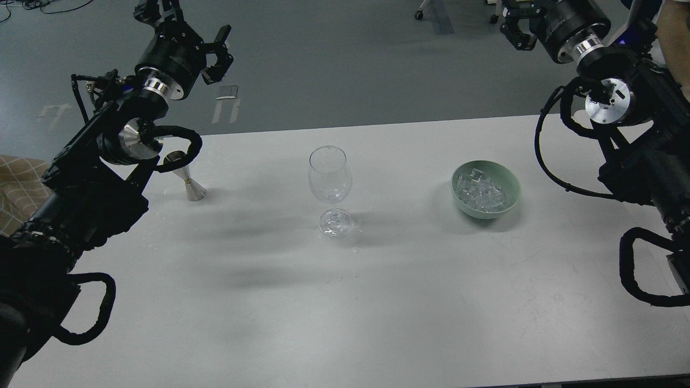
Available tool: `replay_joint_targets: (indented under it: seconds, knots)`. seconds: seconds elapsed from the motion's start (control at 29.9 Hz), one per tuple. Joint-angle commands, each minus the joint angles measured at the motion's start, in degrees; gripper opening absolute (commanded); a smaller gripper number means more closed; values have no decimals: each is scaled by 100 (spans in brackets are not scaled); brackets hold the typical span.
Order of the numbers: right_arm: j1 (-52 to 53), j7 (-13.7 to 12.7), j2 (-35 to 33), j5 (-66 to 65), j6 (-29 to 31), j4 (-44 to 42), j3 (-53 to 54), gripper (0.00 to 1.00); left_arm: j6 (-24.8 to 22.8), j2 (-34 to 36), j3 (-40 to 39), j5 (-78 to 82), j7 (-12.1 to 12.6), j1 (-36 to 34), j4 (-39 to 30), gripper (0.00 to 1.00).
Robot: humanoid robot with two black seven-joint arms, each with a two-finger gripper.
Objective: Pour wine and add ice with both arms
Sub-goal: 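Move the left gripper toward the small silver cup near it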
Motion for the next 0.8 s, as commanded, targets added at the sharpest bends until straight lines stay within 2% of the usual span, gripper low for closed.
replay_joint_targets:
  seconds: [0.0,0.57,0.77]
  knots:
    - [17,0,1,0,-1,0,5,100,-154,-1,-74,-14,32,-8,250,98]
    - [17,-35,-78,0,-9,0,4,100,-250,-45,-153,-225,-12,18,259,98]
    - [0,-36,-78,9,-18,9,-4,100,-312,-19,-196,-505,41,167,-127,98]
